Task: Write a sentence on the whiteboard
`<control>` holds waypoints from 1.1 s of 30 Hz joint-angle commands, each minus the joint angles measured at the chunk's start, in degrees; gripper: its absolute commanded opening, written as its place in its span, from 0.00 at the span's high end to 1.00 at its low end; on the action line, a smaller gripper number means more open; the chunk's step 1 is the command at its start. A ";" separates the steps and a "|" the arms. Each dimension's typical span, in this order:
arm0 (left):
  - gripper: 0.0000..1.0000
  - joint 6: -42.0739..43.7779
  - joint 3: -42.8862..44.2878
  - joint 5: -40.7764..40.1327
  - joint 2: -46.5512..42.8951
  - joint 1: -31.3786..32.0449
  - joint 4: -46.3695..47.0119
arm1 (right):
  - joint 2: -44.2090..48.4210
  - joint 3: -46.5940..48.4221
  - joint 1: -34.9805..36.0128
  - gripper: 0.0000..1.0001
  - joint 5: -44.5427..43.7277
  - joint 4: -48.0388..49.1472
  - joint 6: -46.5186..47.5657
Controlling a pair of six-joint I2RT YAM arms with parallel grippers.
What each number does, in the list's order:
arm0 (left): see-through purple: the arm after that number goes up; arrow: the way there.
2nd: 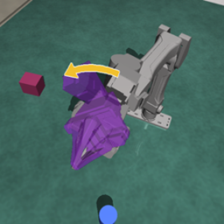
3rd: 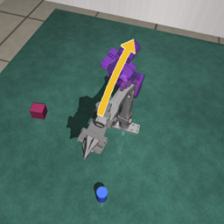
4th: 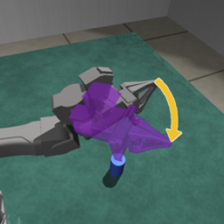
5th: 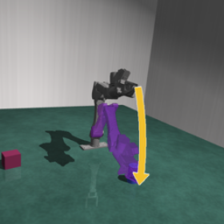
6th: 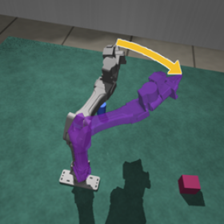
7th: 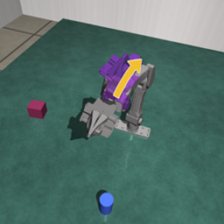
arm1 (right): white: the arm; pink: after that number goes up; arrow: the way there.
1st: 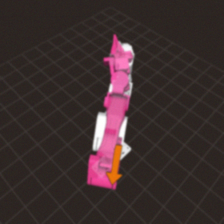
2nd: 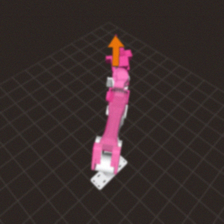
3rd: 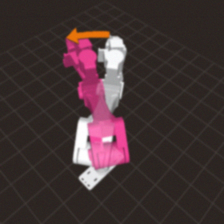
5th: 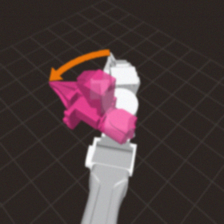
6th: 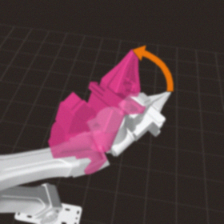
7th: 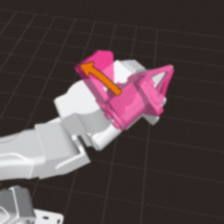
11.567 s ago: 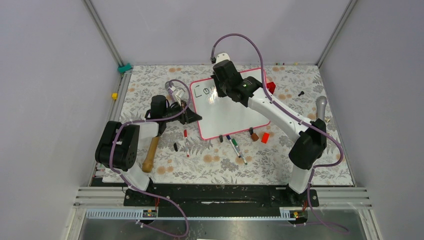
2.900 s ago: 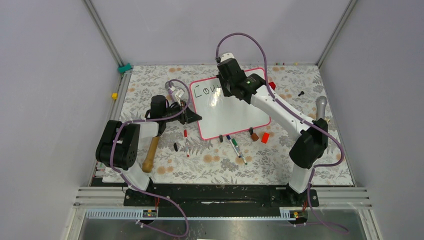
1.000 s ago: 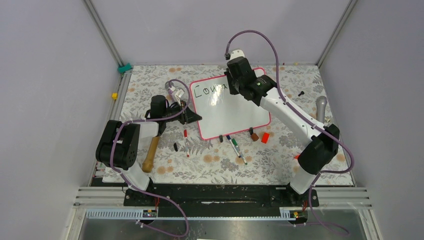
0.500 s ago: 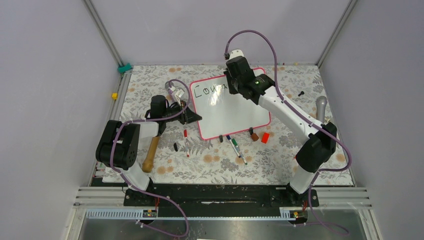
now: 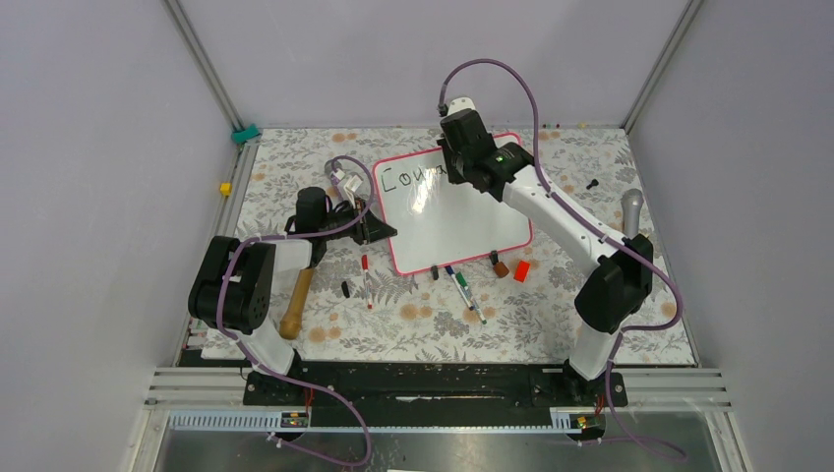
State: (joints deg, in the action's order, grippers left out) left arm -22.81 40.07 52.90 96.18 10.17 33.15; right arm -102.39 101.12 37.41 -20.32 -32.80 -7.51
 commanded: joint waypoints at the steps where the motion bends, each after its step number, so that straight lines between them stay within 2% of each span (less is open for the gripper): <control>1: 1.00 3.65 0.15 -4.22 1.90 -0.42 -1.44 | -0.92 3.09 -0.41 1.00 -0.71 0.07 0.01; 22: 1.00 3.47 0.04 -3.96 1.84 -0.46 -1.27 | -0.27 1.73 -0.41 1.00 3.29 -0.25 1.10; 33: 1.00 3.30 -0.05 -3.84 1.85 -0.58 -1.06 | 0.41 0.07 -0.41 1.00 2.69 -1.20 1.35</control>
State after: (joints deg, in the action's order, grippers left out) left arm -23.00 40.07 52.90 96.25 10.07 33.15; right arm -103.02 101.91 37.39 -18.39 -33.58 -6.85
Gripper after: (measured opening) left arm 0.126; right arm 0.174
